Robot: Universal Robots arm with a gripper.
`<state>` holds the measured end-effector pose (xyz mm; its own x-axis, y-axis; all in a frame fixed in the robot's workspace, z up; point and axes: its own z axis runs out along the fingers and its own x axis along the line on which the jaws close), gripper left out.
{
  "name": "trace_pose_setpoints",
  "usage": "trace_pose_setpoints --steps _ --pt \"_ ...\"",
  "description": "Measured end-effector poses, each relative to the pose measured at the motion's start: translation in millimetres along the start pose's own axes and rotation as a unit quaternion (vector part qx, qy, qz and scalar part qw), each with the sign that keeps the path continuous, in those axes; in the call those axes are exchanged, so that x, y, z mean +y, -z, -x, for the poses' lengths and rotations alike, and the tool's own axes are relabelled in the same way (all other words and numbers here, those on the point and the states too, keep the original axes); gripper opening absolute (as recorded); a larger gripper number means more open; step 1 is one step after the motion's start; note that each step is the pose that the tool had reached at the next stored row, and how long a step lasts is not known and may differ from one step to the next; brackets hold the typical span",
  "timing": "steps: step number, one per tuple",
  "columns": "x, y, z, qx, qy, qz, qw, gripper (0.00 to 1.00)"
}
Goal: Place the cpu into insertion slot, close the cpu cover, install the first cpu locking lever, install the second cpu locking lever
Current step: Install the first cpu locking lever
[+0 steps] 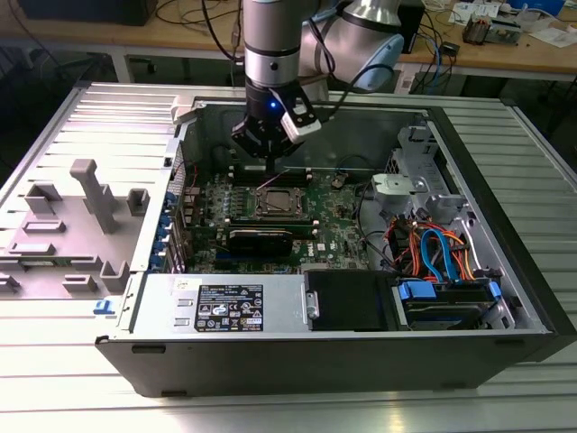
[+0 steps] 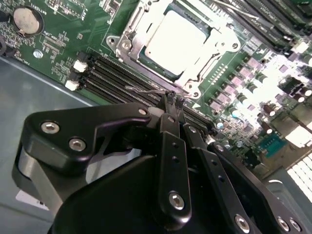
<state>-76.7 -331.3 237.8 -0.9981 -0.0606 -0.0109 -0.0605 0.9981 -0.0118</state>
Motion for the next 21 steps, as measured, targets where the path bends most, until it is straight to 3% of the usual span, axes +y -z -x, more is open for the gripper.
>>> trace_pose_setpoints --steps 14,21 --pt "3.3 -4.2 16.5 0.0001 0.0 -0.0006 1.0 0.11" --pt "3.0 -11.1 23.5 0.0001 0.0 -0.0006 1.0 0.11"
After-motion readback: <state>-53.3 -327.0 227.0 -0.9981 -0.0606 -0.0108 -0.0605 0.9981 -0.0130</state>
